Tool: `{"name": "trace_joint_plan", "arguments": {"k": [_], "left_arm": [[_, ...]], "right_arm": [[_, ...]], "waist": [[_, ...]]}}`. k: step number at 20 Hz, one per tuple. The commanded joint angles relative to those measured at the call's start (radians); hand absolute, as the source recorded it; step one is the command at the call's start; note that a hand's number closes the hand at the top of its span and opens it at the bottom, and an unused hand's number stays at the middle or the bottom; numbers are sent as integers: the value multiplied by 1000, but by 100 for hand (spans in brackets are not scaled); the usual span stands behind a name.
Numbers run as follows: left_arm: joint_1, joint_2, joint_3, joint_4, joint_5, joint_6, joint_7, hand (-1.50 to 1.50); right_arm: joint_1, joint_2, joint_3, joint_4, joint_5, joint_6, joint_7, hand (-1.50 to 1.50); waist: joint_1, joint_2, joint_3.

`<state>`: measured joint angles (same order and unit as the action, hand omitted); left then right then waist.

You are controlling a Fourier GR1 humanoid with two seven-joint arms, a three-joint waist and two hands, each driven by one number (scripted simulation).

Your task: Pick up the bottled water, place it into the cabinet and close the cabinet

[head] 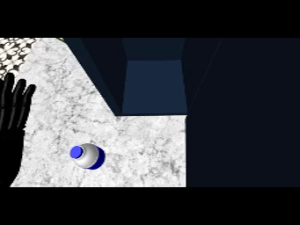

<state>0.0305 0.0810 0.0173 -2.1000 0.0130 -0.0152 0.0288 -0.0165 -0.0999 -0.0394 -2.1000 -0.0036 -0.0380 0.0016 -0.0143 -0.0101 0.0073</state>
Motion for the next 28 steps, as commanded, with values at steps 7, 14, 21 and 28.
{"name": "trace_joint_plan", "arguments": {"k": [7,14,21,28], "left_arm": [[83,-78,-28,-43,66,74,65,-150],[224,-79,-49,-239,102,89,170,-150],[378,-79,-155,-250,-78,118,136,-150],[377,-75,-58,-124,22,89,79,-150]], "right_arm": [[194,7,191,-101,-111,185,50,-150],[415,0,273,-354,-153,214,116,-150],[541,-40,274,-460,-183,251,119,-150],[711,-74,280,-567,-194,286,59,-150]], "waist": [[28,6,-9],[12,6,-7],[9,6,-7],[-1,5,-8]]}}
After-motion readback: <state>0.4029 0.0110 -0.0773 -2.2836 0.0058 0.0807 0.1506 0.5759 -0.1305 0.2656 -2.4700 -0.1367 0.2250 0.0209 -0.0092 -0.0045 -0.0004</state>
